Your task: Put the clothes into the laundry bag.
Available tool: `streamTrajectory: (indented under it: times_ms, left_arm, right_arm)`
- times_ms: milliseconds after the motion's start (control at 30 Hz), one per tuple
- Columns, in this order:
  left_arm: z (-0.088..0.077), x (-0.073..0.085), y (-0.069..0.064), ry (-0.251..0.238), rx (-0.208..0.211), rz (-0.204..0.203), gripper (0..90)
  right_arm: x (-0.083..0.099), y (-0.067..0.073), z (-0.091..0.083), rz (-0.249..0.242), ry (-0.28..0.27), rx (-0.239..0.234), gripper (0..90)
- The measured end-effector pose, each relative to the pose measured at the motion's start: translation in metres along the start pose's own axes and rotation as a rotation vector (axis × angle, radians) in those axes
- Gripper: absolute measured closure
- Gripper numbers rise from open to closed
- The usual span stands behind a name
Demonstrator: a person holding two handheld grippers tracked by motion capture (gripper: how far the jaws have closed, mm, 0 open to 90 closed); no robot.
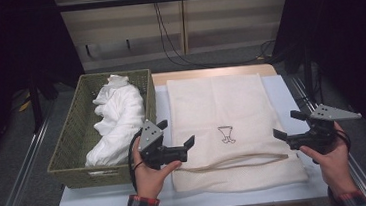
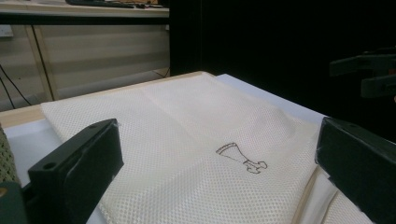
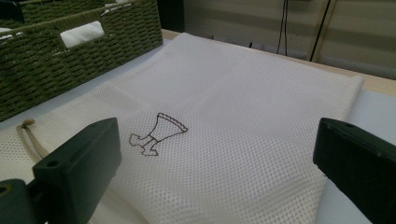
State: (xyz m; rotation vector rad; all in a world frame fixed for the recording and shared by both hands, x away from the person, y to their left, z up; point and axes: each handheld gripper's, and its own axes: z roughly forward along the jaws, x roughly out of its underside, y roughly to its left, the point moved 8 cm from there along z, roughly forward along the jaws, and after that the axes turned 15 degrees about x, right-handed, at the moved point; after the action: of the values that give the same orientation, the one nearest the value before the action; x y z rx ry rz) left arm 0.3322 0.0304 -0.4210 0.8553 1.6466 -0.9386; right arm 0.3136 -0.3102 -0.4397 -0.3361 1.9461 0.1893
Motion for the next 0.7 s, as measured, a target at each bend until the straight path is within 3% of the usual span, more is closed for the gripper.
streamTrajectory:
  times_ms: [500,600,700]
  left_arm:
    - [0.002,0.004,0.002,0.03,-0.022,0.017,1.3]
    - [0.003,0.005,0.002,0.035,-0.024,0.024,1.3]
    - [0.003,0.004,0.001,0.033,-0.023,0.024,1.6]
  right_arm:
    - [0.005,0.022,0.013,-0.064,0.047,-0.044,1.0]
    - [0.009,0.035,0.021,-0.1,0.063,-0.069,2.8]
    - [0.012,0.041,0.025,-0.106,0.084,-0.089,3.4]
